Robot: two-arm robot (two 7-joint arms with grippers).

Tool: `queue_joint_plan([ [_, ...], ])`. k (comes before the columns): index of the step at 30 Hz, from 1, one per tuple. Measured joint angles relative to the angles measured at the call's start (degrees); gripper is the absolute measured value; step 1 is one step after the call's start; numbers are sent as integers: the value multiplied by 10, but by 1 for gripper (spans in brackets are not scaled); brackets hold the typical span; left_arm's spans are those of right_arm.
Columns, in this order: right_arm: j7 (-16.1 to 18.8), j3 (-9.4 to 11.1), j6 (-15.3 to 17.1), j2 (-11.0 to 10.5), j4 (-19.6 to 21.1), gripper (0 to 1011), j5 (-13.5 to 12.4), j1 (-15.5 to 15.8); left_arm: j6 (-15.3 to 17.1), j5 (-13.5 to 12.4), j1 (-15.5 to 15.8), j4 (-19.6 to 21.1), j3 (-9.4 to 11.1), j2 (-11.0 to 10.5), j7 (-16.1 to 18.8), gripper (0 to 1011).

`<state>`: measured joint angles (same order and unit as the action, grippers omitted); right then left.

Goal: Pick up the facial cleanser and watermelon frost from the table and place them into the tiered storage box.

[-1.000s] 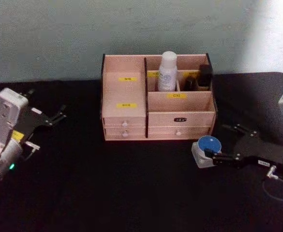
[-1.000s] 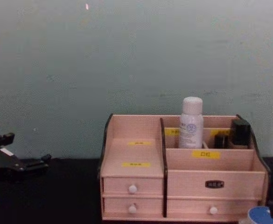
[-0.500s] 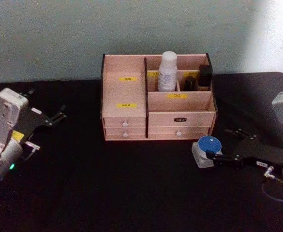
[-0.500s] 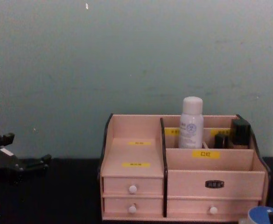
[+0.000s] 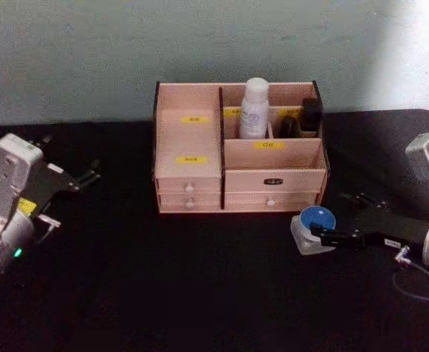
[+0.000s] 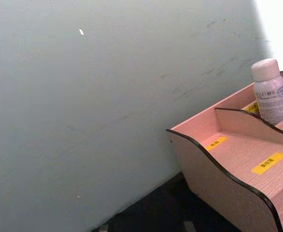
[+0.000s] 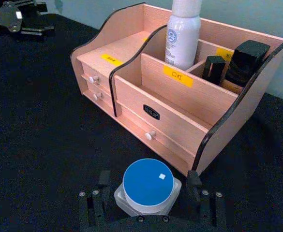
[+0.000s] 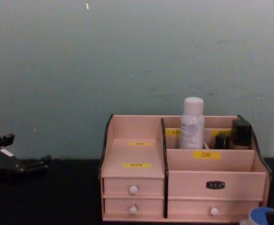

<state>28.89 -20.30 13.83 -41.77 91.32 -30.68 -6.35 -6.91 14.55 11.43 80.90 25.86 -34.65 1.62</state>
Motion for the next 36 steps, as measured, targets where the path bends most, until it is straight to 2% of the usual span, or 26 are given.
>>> queue_joint_plan([
  [16,0,-16,10,3,-13,1002,16,-14,0,0,0,0,0,0,0,1001],
  [36,7,-26,13,5,-27,1002,30,-23,0,0,0,0,0,0,0,1001],
])
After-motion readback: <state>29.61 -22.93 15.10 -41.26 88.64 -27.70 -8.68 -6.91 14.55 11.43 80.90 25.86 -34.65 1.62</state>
